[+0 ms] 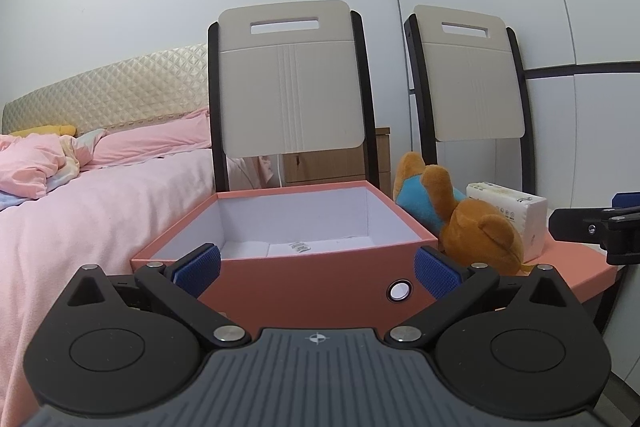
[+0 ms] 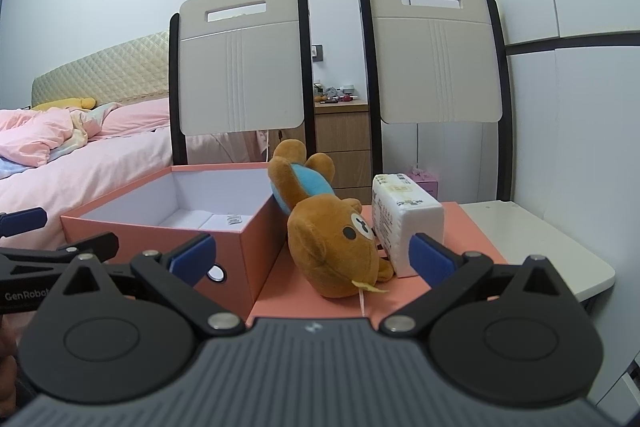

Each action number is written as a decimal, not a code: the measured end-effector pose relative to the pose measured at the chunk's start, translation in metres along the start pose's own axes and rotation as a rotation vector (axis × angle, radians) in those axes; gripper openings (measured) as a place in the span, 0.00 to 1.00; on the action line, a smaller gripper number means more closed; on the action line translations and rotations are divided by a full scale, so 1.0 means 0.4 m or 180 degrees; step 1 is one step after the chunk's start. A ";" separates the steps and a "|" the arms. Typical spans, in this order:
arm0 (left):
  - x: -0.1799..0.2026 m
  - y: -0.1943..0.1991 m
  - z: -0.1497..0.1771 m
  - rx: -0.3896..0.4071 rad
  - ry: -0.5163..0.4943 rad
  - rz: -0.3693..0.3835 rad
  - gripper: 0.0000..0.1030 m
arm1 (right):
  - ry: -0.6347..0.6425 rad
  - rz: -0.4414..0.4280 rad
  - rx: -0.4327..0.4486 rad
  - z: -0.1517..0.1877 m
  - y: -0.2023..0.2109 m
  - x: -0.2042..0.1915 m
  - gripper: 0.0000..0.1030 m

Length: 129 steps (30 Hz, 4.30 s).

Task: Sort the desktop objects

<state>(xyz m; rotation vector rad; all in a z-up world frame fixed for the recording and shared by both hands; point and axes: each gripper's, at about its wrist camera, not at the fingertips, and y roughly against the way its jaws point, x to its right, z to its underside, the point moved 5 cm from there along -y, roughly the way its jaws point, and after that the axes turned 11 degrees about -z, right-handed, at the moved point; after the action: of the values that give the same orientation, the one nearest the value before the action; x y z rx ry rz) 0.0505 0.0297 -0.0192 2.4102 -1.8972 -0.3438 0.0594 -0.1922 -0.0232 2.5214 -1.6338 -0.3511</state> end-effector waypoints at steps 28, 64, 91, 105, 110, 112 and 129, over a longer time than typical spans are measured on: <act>0.018 0.036 0.002 0.0104 0.0030 0.0097 1.00 | 0.0073 0.0097 0.0046 0.013 0.081 -0.016 1.00; 0.068 0.005 0.048 -0.0020 0.0103 0.0024 1.00 | -0.0030 0.0093 0.0282 0.068 0.037 0.079 1.00; 0.492 -0.192 0.062 -0.0136 -0.0077 0.0556 1.00 | -0.0425 0.0089 0.0540 0.077 0.218 0.252 1.00; 0.488 -0.269 0.049 -0.0246 -0.0135 0.0453 0.73 | -0.0193 0.0109 0.0179 0.100 0.168 0.221 1.00; 0.454 -0.242 -0.005 -0.0168 -0.0129 0.0553 0.68 | -0.0218 0.0087 0.0163 0.100 0.153 0.205 1.00; 0.439 -0.231 -0.031 -0.0112 -0.0123 0.0565 0.68 | -0.0217 0.0068 0.0158 0.101 0.146 0.195 1.00; 0.184 -0.325 -0.103 0.0127 -0.0095 0.0085 0.69 | -0.0165 -0.0172 0.0169 0.092 0.068 0.095 1.00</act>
<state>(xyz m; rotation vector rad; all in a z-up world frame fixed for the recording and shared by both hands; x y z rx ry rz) 0.1990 -0.0134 -0.0126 2.4154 -1.9654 -0.3456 0.0407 -0.2369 -0.0579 2.6209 -1.6166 -0.3868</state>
